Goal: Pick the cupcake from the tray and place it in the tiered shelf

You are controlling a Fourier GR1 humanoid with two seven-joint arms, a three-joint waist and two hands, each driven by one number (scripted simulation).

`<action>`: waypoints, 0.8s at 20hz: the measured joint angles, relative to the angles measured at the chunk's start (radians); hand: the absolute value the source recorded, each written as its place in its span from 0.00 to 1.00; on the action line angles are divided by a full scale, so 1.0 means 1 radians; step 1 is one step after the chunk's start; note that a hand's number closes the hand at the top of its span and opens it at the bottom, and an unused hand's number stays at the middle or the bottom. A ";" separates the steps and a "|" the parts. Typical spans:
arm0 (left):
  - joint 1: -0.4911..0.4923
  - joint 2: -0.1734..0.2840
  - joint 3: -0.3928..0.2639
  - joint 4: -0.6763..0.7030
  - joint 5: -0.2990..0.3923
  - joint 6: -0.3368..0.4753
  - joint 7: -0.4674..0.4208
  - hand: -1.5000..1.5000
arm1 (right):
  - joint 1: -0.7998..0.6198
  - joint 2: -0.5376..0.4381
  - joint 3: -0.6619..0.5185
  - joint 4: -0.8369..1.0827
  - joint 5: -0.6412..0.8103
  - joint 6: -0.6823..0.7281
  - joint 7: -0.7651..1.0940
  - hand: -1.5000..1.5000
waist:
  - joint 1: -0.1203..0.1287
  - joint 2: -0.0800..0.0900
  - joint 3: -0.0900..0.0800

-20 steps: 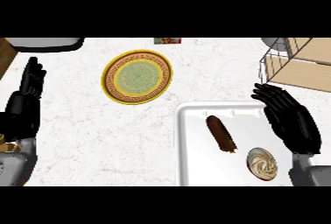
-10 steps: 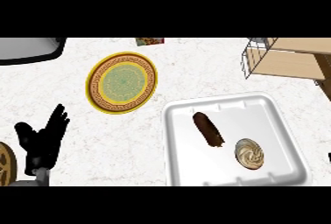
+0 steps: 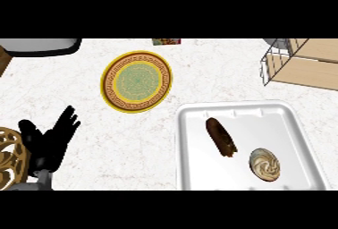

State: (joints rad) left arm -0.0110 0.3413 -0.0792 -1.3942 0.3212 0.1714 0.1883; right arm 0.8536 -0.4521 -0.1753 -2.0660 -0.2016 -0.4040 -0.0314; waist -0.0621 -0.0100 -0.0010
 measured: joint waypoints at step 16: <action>-0.079 -0.022 -0.033 0.025 -0.025 -0.037 0.034 0.50 | 0.065 -0.215 0.032 -0.404 0.252 -0.148 0.820 0.00 | 0.096 0.022 0.001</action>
State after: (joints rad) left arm -0.0899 0.3195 -0.1118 -1.3692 0.2962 0.1339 0.2228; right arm 0.9185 -0.6667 -0.1431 -2.4700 0.0506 -0.5520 0.7886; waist 0.0335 0.0122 -0.0004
